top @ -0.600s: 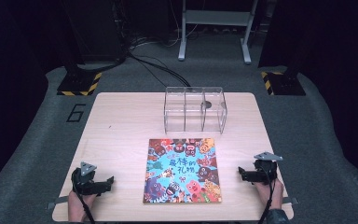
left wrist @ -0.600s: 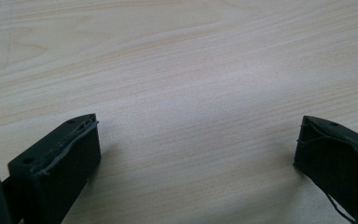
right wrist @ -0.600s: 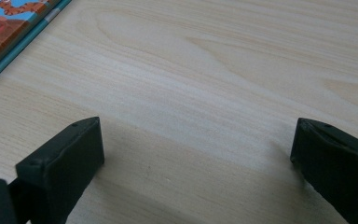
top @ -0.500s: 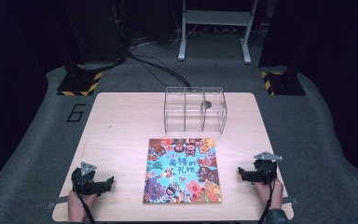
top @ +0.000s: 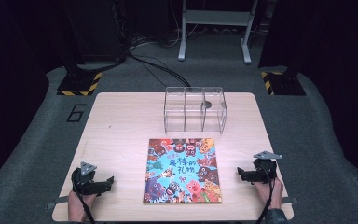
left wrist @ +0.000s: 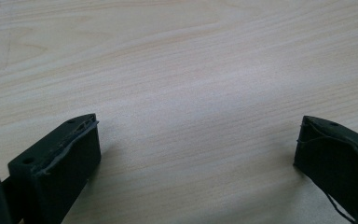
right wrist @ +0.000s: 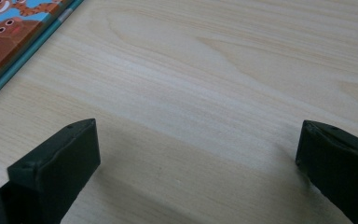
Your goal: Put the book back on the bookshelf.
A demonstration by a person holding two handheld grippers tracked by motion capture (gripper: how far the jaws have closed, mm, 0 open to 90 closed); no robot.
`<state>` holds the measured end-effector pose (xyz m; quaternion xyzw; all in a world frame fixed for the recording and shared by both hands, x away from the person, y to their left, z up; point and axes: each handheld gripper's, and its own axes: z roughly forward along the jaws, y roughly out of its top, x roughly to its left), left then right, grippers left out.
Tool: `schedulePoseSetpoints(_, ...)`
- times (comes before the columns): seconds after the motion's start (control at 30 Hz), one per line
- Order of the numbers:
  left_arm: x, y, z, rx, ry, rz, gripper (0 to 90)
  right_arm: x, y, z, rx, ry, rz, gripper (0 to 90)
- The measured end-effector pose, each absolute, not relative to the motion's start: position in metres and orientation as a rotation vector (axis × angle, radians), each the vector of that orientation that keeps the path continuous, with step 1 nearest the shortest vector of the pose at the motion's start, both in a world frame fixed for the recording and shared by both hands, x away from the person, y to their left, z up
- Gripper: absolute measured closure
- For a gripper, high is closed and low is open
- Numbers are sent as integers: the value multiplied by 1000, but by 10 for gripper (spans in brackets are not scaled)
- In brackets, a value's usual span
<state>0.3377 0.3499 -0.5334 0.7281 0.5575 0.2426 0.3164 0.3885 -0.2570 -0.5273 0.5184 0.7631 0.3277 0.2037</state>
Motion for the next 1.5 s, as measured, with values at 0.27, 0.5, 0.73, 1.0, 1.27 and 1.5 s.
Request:
schedulePoseSetpoints(0.27, 338, 350, -533, 1918, 1469, 637, 1, 386, -248, -518, 1476, 2228, 983, 0)
schedulePoseSetpoints(0.5, 338, 350, -533, 1917, 1468, 638, 2, 391, -229, -511, 1426, 2319, 995, 0)
schedulePoseSetpoints(0.73, 338, 350, -533, 1917, 1468, 639, 2, 399, -206, -502, 1373, 2410, 1011, 0)
schedulePoseSetpoints(1.0, 338, 350, -533, 1916, 1466, 638, 4, 405, -189, -499, 1350, 2478, 1035, 0)
schedulePoseSetpoints(1.27, 338, 350, -533, 1915, 1465, 637, 4, 411, -170, -499, 1323, 2526, 1022, 0)
schedulePoseSetpoints(1.5, 338, 350, -533, 1916, 1464, 637, 4, 416, -159, -498, 1335, 2537, 1017, 0)
